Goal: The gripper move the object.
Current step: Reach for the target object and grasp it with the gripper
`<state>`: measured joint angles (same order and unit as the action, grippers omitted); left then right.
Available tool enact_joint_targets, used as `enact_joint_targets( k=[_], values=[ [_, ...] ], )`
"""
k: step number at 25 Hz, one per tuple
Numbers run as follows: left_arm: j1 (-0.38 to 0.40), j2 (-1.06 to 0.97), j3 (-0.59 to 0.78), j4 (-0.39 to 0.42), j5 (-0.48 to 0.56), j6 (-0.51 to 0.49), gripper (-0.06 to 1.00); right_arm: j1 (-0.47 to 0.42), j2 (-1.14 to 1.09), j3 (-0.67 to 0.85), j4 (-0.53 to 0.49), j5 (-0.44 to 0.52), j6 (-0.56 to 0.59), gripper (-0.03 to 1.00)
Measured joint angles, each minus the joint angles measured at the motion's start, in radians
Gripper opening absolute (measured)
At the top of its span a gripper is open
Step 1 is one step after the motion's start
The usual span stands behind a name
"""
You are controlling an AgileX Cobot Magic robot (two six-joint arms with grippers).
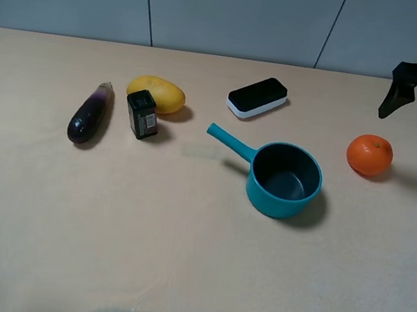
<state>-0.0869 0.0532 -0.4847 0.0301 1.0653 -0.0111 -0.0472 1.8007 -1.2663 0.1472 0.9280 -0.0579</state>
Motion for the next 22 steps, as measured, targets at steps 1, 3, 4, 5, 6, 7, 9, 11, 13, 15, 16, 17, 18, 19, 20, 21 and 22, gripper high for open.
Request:
enact_joint_targets(
  k=[1, 3, 4, 5, 6, 7, 9, 11, 13, 15, 16, 17, 18, 19, 20, 21, 22],
  values=[
    [0.000, 0.000, 0.000, 0.000, 0.000, 0.000, 0.77, 0.009, 0.000, 0.000, 0.000, 0.000, 0.000, 0.69],
    [0.000, 0.000, 0.000, 0.000, 0.000, 0.000, 0.77, 0.016, 0.000, 0.000, 0.003, 0.000, 0.000, 0.69],
    [0.000, 0.000, 0.000, 0.000, 0.000, 0.000, 0.77, 0.016, 0.000, 0.000, 0.003, 0.000, 0.000, 0.69],
    [0.000, 0.000, 0.000, 0.000, 0.000, 0.000, 0.77, 0.016, 0.000, 0.000, 0.002, 0.001, 0.000, 0.69],
    [0.000, 0.000, 0.000, 0.000, 0.000, 0.000, 0.77, 0.016, 0.000, 0.000, -0.001, 0.001, 0.000, 0.69],
    [0.000, 0.000, 0.000, 0.000, 0.000, 0.000, 0.77, 0.016, 0.000, 0.000, -0.004, 0.001, 0.000, 0.69],
    [0.000, 0.000, 0.000, 0.000, 0.000, 0.000, 0.77, 0.016, 0.005, 0.000, -0.009, 0.001, 0.000, 0.69],
    [0.000, 0.000, 0.000, 0.000, 0.000, 0.000, 0.77, 0.016, 0.022, 0.000, -0.011, 0.001, 0.000, 0.69],
    [0.000, 0.000, 0.000, 0.000, 0.000, 0.000, 0.77, 0.016, 0.052, 0.000, -0.011, 0.002, 0.000, 0.69],
    [0.000, 0.000, 0.000, 0.000, 0.000, 0.000, 0.77, 0.016, 0.074, 0.000, -0.011, 0.002, 0.000, 0.69],
    [0.000, 0.000, 0.000, 0.000, 0.000, 0.000, 0.77, 0.016, 0.080, 0.000, -0.011, 0.001, 0.000, 0.69],
    [0.000, 0.000, 0.000, 0.000, 0.000, 0.000, 0.77, 0.016, 0.084, 0.000, -0.011, 0.001, 0.000, 0.69],
    [0.000, 0.000, 0.000, 0.000, 0.000, 0.000, 0.77, 0.016, 0.087, 0.000, -0.011, 0.000, 0.000, 0.69],
    [0.000, 0.000, 0.000, 0.000, 0.000, 0.000, 0.77, 0.016, 0.090, 0.000, -0.011, -0.002, 0.000, 0.69],
    [0.000, 0.000, 0.000, 0.000, 0.000, 0.000, 0.77, 0.016, 0.095, 0.000, -0.011, -0.002, 0.000, 0.69],
    [0.000, 0.000, 0.000, 0.000, 0.000, 0.000, 0.77, 0.016, 0.101, 0.000, -0.011, -0.002, 0.000, 0.69],
    [0.000, 0.000, 0.000, 0.000, 0.000, 0.000, 0.77, 0.016, 0.106, 0.000, -0.010, -0.002, 0.000, 0.69]
  ],
)
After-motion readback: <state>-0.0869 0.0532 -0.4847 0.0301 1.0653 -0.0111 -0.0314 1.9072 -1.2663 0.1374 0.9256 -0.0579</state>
